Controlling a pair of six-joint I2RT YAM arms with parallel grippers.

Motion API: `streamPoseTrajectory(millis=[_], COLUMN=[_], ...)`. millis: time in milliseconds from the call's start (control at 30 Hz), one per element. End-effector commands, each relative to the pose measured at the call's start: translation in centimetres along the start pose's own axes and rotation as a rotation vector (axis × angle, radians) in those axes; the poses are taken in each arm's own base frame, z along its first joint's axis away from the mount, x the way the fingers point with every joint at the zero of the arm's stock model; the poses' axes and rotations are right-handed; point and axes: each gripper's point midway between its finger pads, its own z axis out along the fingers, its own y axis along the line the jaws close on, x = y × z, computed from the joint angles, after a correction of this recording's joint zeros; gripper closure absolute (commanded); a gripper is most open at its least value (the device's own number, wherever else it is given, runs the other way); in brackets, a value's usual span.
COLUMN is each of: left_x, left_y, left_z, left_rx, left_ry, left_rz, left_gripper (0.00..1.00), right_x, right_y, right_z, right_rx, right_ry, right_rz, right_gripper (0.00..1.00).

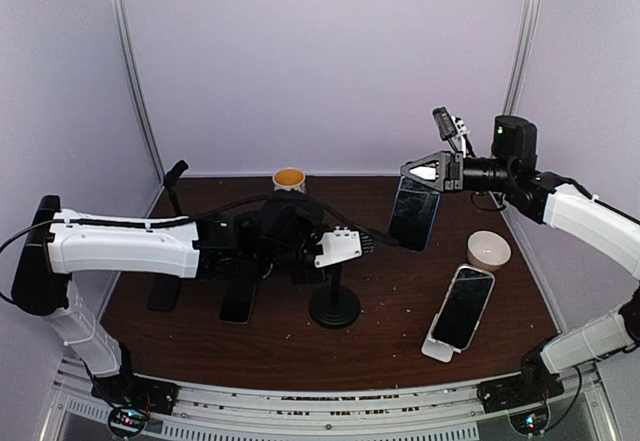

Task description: Remove the phone from the phone stand

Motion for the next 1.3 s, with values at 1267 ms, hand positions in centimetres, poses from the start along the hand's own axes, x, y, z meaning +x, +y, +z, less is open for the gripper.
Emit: streamPoseTrajectory(millis=[1267], left_x=[6.1], left_y=[20.4], left_z=[7.4], left_rx=[-0.427], left_ry=[0.063], left_rz=[-0.189], left_gripper=[1.00], right_x=[-0.3], right_y=[0.5], right_z=[-0.4], right_rx=[-0.036], right_ry=[-0.027], right_rz=[-0.041], right_gripper=[1.00])
